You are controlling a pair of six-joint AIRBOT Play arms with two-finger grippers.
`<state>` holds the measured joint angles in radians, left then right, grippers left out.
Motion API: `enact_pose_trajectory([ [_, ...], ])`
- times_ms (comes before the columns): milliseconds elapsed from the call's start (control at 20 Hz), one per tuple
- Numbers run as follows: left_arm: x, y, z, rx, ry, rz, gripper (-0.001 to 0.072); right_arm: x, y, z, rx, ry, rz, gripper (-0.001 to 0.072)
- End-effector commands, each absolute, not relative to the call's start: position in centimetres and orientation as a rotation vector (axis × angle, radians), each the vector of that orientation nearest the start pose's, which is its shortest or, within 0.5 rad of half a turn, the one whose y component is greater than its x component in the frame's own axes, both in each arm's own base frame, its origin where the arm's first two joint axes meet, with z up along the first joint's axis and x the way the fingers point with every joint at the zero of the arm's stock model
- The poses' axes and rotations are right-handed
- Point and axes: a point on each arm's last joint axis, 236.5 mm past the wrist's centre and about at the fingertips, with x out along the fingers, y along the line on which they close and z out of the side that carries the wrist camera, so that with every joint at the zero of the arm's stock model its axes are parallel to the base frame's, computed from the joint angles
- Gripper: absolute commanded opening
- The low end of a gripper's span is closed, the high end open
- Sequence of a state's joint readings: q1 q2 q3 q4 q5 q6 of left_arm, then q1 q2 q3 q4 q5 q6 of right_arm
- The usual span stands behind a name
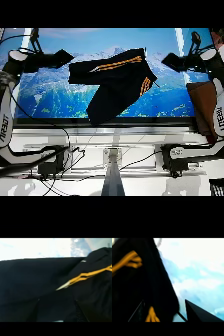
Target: Fold the clothes and pants, and hang the long-sleeved shirts on hangers.
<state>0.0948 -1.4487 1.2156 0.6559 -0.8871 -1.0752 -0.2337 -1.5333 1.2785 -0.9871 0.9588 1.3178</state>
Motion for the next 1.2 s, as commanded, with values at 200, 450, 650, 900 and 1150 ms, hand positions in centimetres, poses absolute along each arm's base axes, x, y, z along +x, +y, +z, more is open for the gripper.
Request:
enact_pose_trajectory([
  [200,39.1,-13.9,7.6,-0.402,1.073,-0.789,0.0498,42.1,1.7,-7.2,0.562,1.396,0.285,0.0553],
  [450,39.7,-13.3,7.4,-0.403,1.061,-0.760,0.0489,43.4,4.2,-10.3,0.527,1.403,0.292,0.0552],
  [650,39.8,-12.9,6.9,-0.397,1.078,-0.731,0.0489,46.4,3.7,-10.3,0.510,1.283,0.236,0.0506],
  [900,39.4,-11.6,5.4,-0.335,1.123,-0.687,0.0489,48.9,2.3,-9.9,0.491,1.175,0.174,0.0022],
  [1150,37.1,-9.4,3.0,-0.265,1.274,-0.611,0.0013,49.2,2.1,-7.3,0.458,1.130,0.185,0.0021],
])
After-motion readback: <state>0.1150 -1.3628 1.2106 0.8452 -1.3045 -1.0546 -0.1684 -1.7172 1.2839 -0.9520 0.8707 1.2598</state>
